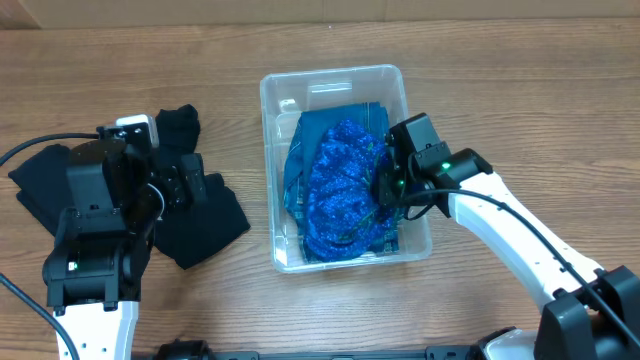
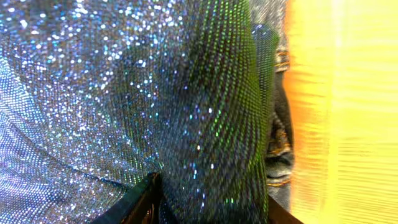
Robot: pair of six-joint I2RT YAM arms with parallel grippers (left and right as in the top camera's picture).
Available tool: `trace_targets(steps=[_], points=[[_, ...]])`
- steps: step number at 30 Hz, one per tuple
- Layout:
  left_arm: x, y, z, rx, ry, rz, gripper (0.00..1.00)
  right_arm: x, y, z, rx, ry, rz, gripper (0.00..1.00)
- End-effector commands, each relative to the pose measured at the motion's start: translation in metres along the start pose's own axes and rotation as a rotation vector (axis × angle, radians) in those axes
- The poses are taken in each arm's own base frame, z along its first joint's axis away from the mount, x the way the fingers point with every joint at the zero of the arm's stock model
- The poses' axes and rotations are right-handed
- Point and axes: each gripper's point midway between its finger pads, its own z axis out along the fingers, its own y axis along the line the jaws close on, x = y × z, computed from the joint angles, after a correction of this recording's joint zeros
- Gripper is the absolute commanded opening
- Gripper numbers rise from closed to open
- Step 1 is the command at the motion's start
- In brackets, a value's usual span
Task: Pack container
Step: 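Open the right gripper, tuck the fabric down, and withdraw right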
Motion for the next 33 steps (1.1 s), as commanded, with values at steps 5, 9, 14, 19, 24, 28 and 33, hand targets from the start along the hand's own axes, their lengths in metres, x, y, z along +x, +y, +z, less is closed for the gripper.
trace_targets(steps=[5,9,14,19,24,28,33], points=[[-0.008,-0.002,-0.005,-0.001,-0.023,0.032,1.00,-0.045,-0.002,-0.061,0.117,-0.119,-0.100,0.42],[-0.008,0.000,-0.005,-0.012,-0.023,0.034,1.00,-0.061,0.018,-0.097,0.096,-0.169,-0.206,0.42],[-0.009,0.002,-0.005,-0.020,-0.025,0.034,1.00,-0.058,0.040,-0.096,0.072,-0.169,-0.292,0.18],[-0.009,0.002,-0.005,-0.019,-0.024,0.034,1.00,-0.047,0.048,-0.058,0.082,-0.088,-0.320,0.13],[-0.009,0.002,-0.005,-0.019,-0.024,0.034,1.00,-0.021,0.043,0.012,0.059,0.086,-0.292,0.10],[-0.009,0.002,-0.005,-0.019,-0.024,0.033,1.00,0.009,0.021,0.069,0.117,0.232,-0.232,0.10],[-0.009,0.002,-0.005,-0.019,-0.024,0.034,1.00,0.041,-0.002,0.107,0.182,0.386,-0.216,0.04]])
